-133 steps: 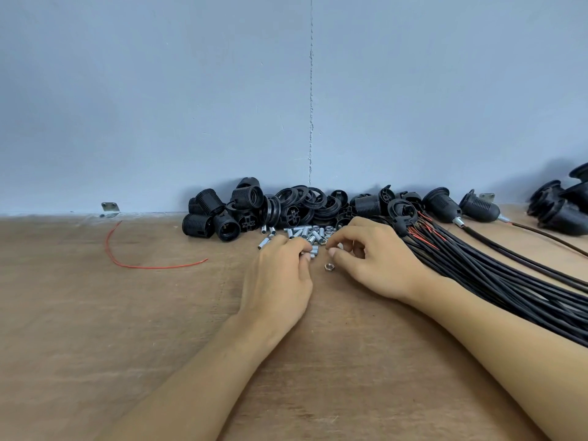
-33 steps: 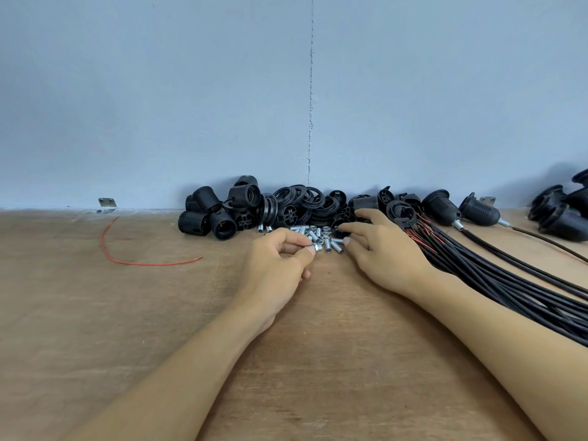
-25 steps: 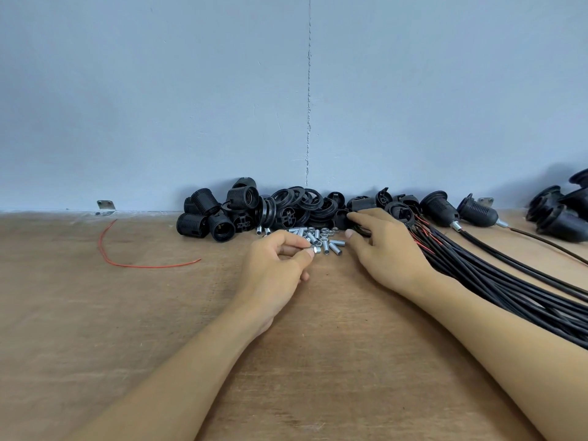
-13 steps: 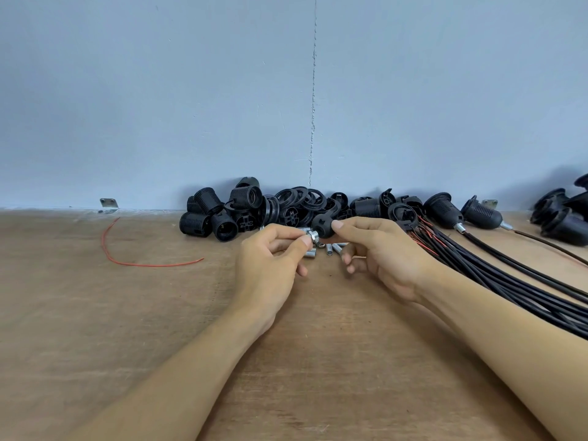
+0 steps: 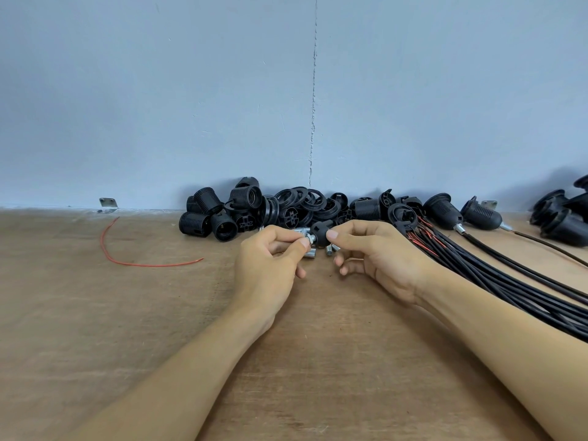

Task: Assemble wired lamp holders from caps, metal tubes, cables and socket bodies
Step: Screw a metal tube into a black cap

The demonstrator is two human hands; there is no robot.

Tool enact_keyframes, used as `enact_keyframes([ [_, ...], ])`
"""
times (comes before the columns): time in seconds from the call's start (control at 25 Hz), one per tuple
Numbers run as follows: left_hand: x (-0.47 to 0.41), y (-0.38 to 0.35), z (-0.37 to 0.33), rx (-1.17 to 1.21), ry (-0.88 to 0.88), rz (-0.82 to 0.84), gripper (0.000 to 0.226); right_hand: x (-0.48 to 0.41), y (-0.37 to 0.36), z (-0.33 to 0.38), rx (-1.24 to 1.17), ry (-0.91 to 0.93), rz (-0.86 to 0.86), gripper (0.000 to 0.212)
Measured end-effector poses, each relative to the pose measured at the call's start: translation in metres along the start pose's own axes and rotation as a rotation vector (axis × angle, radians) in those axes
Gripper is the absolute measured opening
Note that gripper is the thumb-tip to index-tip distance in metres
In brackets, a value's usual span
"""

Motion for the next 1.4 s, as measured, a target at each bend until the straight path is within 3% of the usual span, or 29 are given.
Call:
enact_keyframes([
  [0.28, 0.0, -0.001, 0.001, -0.008, 0.002, 0.025, 0.005, 0.0, 0.001, 0.002, -0.015, 0.006, 0.045, 0.048],
  [0.64, 0.0, -0.003, -0.003, 0.001, -0.026, 0.077, 0.019, -0.001, 0.002, -0.002, 0.063, -0.068, 0.069, 0.026],
  [0.84, 0.0, -0.002, -0.002, 0.029, -0.025, 0.048, 0.012, -0.001, 0.006, -0.005, 0.154, -0.151, -0.004, 0.065],
  [1.04, -0.001, 0.0, 0.001, 0.036, 0.006, 0.02, 0.008, 0.0, 0.004, -0.001, 0.163, -0.09, 0.095, 0.058],
  [1.4, 0.002, -0.007, -0.004, 0.032, 0.016, 0.131, 0.02, 0.003, 0.008, 0.006, 0.22, -0.042, 0.078, 0.046],
])
Point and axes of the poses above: each hand's wrist, its own x-axis away from the middle knuckle, its own y-axis out of the back of the hand, z = x × y, the point moved 6 cm from there along -x, towards the middle knuckle, and after that the axes turned 12 degrees about -y, right-handed, at the moved point
